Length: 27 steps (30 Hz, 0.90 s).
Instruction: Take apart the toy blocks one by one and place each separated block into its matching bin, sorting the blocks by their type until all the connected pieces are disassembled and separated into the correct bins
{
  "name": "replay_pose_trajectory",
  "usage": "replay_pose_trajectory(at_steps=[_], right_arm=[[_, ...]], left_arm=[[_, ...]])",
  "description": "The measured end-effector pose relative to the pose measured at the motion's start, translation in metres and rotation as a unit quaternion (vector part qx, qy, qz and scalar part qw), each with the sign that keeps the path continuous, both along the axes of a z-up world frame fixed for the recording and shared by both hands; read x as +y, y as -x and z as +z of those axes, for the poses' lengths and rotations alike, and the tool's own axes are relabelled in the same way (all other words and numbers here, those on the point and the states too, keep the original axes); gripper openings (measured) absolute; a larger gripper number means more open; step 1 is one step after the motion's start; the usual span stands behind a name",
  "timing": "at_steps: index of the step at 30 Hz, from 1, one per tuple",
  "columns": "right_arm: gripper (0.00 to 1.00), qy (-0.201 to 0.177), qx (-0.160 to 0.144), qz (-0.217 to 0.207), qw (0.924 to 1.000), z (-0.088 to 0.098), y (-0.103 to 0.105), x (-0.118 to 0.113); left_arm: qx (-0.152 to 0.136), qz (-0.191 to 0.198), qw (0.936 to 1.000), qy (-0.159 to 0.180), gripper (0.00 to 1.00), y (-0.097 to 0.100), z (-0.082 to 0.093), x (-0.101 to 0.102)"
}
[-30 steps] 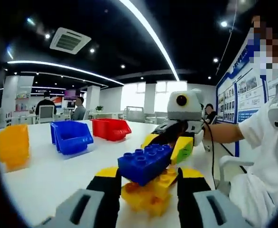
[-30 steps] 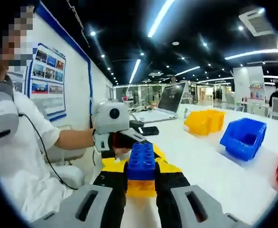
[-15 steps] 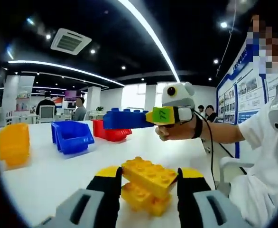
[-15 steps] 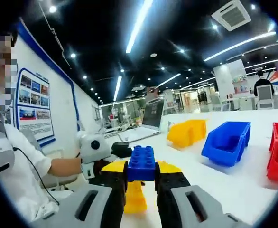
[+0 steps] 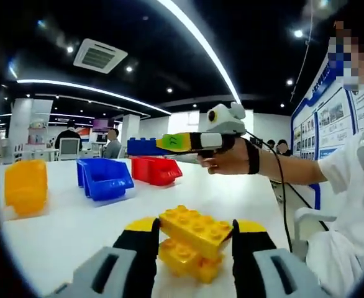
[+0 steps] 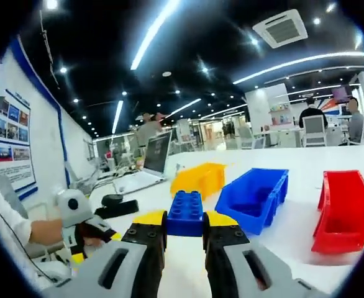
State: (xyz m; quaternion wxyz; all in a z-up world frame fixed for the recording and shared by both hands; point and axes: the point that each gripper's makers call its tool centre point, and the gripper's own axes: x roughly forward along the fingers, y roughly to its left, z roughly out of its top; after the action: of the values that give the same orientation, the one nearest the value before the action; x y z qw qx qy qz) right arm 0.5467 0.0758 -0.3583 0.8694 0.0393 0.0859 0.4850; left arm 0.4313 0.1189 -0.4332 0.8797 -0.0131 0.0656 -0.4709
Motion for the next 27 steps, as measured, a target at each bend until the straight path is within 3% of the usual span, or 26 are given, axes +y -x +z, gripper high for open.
replay_pose_trajectory(at_steps=[11,27], right_arm=[[0.24,0.011,-0.011,-0.069,0.9975,0.008,-0.063,-0.002],[0.24,0.031,-0.018,-0.128,0.9911,0.007,-0.118,0.006]], left_arm=[[-0.005,0.007,1.0000,0.001,0.48,-0.003,0.001,0.001],[-0.018,0.007,0.9998,-0.001,0.48,-0.002,0.002,-0.001]])
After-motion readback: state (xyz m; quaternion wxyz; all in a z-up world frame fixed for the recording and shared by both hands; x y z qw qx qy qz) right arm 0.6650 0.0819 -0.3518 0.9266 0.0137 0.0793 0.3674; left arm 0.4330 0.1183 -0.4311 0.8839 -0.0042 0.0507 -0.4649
